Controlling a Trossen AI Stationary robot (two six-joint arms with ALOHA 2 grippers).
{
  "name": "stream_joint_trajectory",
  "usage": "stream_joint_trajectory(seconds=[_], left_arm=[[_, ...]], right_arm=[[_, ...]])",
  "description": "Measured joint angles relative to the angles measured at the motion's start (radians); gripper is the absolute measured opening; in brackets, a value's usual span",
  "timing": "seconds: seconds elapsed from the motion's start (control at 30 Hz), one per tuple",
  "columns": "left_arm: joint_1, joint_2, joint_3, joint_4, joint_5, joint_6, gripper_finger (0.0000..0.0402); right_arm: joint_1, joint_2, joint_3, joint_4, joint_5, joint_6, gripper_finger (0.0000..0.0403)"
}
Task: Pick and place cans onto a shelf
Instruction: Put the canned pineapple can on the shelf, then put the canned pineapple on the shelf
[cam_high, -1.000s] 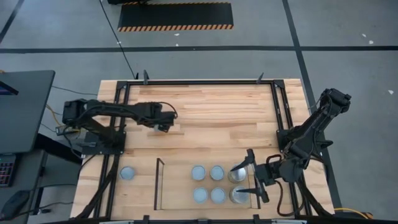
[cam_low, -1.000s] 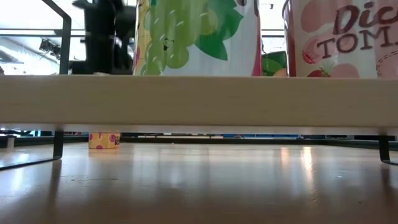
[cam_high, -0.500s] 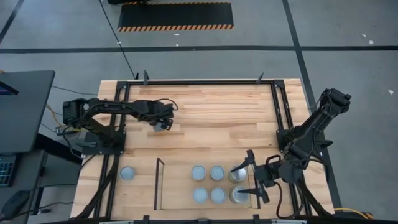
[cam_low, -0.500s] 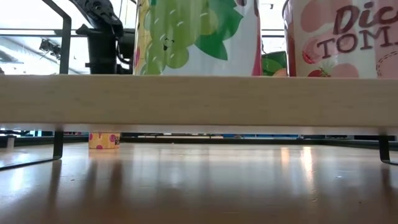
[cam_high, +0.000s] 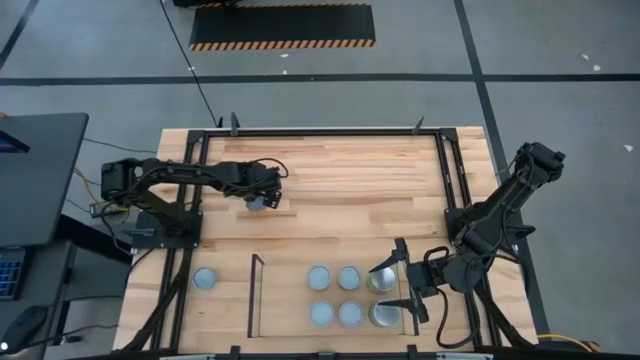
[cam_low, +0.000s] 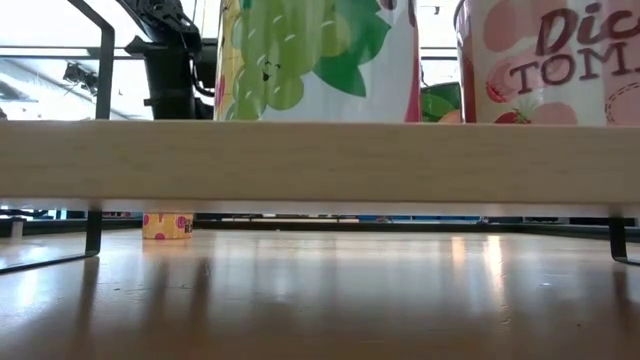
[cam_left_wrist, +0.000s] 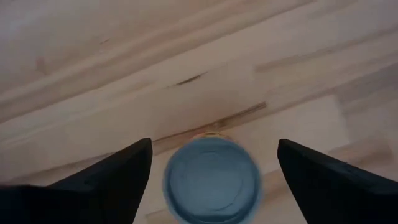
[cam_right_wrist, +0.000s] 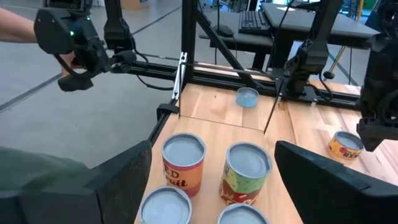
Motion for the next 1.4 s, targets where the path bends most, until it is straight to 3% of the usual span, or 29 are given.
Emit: stream_joint_trajectory(seconds=[0.23,0.5,0.87,1.2,1.3,1.4], left_arm=[[-0.006,-0.002,-0.092,0.062,0.006,-0.106,0.0353],[-0.018,0.006,-0.133,0.132,0.012,-0.117,0.0353],[-0.028,-0.003,-0.131,0.101,0.035,-0.015,0.0353],[-0.080,-0.090,-0.130,-0.007,0.063,0.111,0.0352],[-0.084,-0.087,-0.130,-0.012,0.091,0.134,0.0335],[-0.080,-0.077,-0.131,-0.008,0.106,0.136,0.0294]], right_arm=[[0.000,0.000,0.000,-0.004,0.000,0.019,0.0348],[0.000,0.000,0.000,-0.011,0.000,0.020,0.0348],[-0.007,0.000,0.000,-0.023,0.000,0.022,0.0348],[-0.009,0.000,0.000,-0.035,0.000,0.028,0.0348],[-0.013,0.000,0.000,-0.037,0.000,0.044,0.0348],[-0.017,0.000,0.000,-0.047,0.002,0.050,0.0348]])
